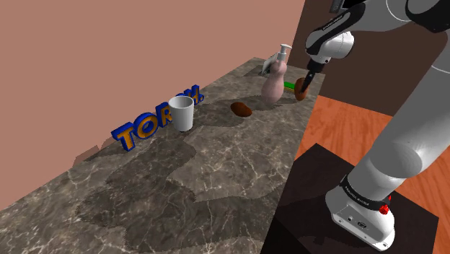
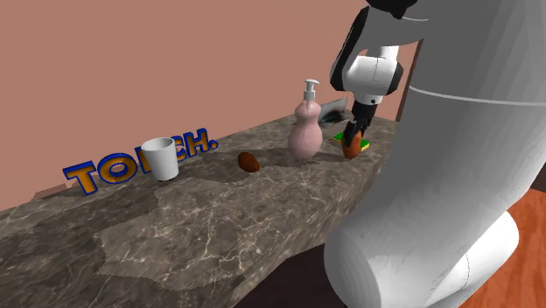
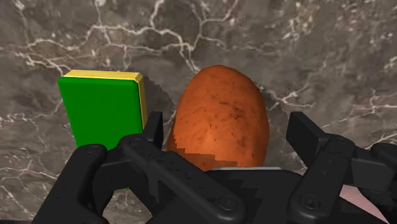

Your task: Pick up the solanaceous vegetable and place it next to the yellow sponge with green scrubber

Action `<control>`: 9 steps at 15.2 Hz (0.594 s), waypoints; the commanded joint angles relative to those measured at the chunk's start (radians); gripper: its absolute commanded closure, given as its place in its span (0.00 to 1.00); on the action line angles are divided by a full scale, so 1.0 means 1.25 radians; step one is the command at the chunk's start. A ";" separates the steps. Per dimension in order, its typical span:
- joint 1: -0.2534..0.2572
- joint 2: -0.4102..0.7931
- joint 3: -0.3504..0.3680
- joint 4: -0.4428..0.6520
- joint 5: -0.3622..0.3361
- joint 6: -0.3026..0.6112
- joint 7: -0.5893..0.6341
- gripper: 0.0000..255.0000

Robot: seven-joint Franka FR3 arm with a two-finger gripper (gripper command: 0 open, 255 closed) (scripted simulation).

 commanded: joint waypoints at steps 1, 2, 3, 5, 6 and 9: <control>0.002 -0.043 -0.005 0.008 -0.039 -0.043 0.025 0.00; 0.002 -0.059 -0.004 0.015 -0.052 -0.062 0.035 0.00; 0.002 -0.059 -0.004 0.015 -0.052 -0.062 0.035 0.00; 0.002 -0.059 -0.004 0.015 -0.052 -0.062 0.035 0.00; 0.002 -0.059 -0.004 0.015 -0.052 -0.062 0.035 0.00; 0.002 -0.059 -0.004 0.015 -0.052 -0.062 0.035 0.00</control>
